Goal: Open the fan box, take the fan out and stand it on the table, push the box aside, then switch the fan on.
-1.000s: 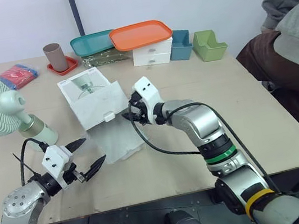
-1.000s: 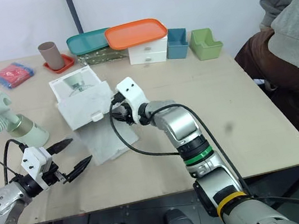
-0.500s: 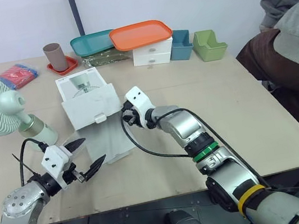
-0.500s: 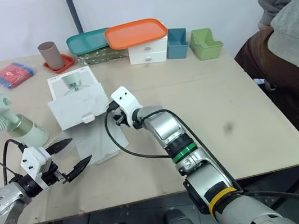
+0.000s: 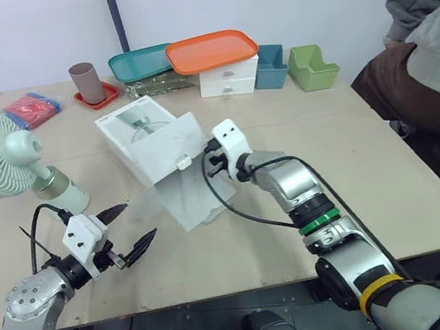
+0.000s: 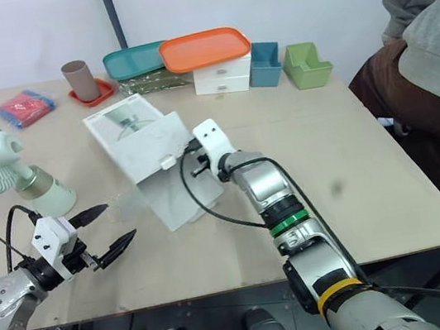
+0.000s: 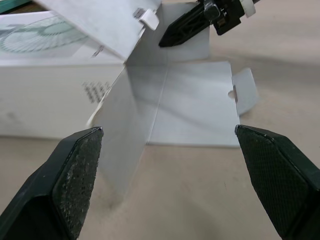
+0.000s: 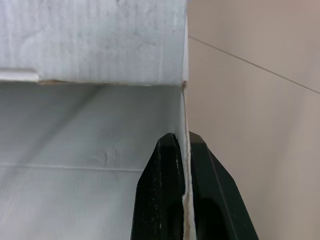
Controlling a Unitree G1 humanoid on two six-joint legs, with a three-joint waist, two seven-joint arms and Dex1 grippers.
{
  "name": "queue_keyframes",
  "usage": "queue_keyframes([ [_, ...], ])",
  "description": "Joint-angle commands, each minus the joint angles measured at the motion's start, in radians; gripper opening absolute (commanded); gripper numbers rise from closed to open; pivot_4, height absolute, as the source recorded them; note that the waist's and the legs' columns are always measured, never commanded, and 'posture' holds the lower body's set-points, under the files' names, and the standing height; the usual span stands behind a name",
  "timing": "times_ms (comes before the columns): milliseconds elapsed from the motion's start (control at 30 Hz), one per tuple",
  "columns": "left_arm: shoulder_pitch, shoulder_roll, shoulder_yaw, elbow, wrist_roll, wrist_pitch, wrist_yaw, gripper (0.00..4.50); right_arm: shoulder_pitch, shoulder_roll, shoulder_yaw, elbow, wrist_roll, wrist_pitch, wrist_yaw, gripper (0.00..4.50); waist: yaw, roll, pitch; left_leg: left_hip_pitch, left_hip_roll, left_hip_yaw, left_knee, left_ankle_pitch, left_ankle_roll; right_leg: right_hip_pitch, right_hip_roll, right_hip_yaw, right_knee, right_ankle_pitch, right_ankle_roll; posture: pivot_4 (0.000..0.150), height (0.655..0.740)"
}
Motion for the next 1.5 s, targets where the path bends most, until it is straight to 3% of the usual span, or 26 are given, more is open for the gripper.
queue_keyframes([
  [33, -0.009, 0.0, 0.001, -0.005, -0.002, -0.017, -0.006, 4.5, 0.012, -0.064, -0.078, -0.071, -0.003, 0.041, -0.047, 0.05, -0.002, 0.0, 0.0, 0.0, 0.0, 0.0, 0.0, 0.0, 0.0, 0.0, 0.0, 0.001, 0.0, 0.0, 0.0, 0.15, 0.74],
  [200, -0.021, 0.0, -0.007, 0.007, -0.005, -0.016, -0.014, 4.5, 0.028, -0.128, -0.136, -0.146, 0.005, 0.093, -0.067, 0.05, -0.007, 0.001, 0.0, 0.0, 0.0, 0.001, -0.001, 0.0, 0.0, -0.001, 0.001, 0.001, 0.0, 0.0, 0.0, 0.15, 0.74],
  [400, -0.068, 0.006, -0.026, 0.048, -0.005, -0.018, -0.044, 4.5, 0.045, -0.253, -0.32, -0.178, -0.007, 0.161, -0.194, 0.05, 0.001, 0.003, 0.001, 0.0, 0.0, 0.001, -0.001, 0.0, 0.0, -0.001, 0.001, 0.002, 0.0, 0.0, 0.0, 0.15, 0.74],
  [600, -0.093, 0.004, -0.033, 0.071, -0.001, -0.031, -0.06, 4.5, 0.129, -0.324, -0.377, -0.211, -0.009, 0.19, -0.218, 0.05, -0.004, 0.004, 0.001, -0.001, -0.002, 0.002, -0.001, 0.0, 0.0, 0.0, 0.001, 0.007, -0.001, 0.0, 0.0, 0.15, 0.74],
  [700, -0.106, 0.004, -0.039, 0.083, 0.002, -0.034, -0.066, 4.5, 0.157, -0.346, -0.392, -0.186, 0.005, 0.182, -0.201, 0.65, -0.007, 0.006, 0.0, 0.0, -0.002, 0.003, -0.001, 0.0, 0.0, -0.001, 0.001, 0.008, 0.0, 0.0, 0.001, 0.15, 0.74],
  [933, -0.138, 0.002, -0.052, 0.11, 0.009, -0.042, -0.078, 4.5, 0.131, -0.333, -0.404, -0.198, 0.047, 0.172, -0.186, 3.39, -0.009, 0.006, 0.0, 0.001, -0.002, 0.004, 0.0, 0.002, 0.003, 0.0, 0.002, 0.009, 0.0, 0.001, 0.005, 0.15, 0.74],
  [967, -0.141, 0.001, -0.054, 0.113, 0.011, -0.042, -0.079, 4.5, 0.134, -0.337, -0.388, -0.212, 0.05, 0.169, -0.168, 3.44, -0.009, 0.006, 0.0, 0.001, -0.002, 0.004, 0.0, 0.002, 0.003, 0.0, 0.002, 0.01, 0.0, 0.001, 0.006, 0.15, 0.74],
  [1000, -0.145, 0.0, -0.056, 0.114, 0.012, -0.043, -0.081, 4.5, 0.14, -0.342, -0.375, -0.23, 0.055, 0.178, -0.154, 4.17, -0.009, 0.006, 0.0, 0.001, -0.002, 0.004, 0.0, 0.002, 0.004, 0.0, 0.002, 0.01, 0.0, 0.002, 0.006, 0.15, 0.74],
  [1133, -0.152, -0.004, -0.059, 0.118, 0.014, -0.046, -0.082, 4.5, 0.179, -0.373, -0.341, -0.328, 0.094, 0.243, -0.065, 4.42, -0.008, 0.007, 0.0, 0.001, -0.002, 0.004, 0.0, 0.003, 0.004, 0.0, 0.002, 0.01, 0.0, 0.002, 0.006, 0.15, 0.74],
  [1300, -0.156, -0.008, -0.061, 0.12, 0.005, -0.044, -0.084, 4.5, 0.345, -0.555, -0.276, -0.659, 0.207, 0.38, 0.159, 4.42, 0.002, 0.008, 0.0, -0.001, -0.004, 0.003, 0.0, 0.002, 0.004, 0.0, 0.001, 0.01, -0.001, -0.002, 0.007, 0.15, 0.74],
  [1500, -0.16, -0.013, -0.049, 0.118, -0.019, -0.04, -0.088, 4.5, 0.529, -0.775, -0.382, -0.924, 0.338, 0.366, 0.373, 4.42, 0.003, 0.008, 0.0, -0.001, -0.004, 0.003, 0.0, 0.002, 0.005, 0.0, 0.001, 0.01, -0.001, -0.002, 0.008, 0.15, 0.74],
])
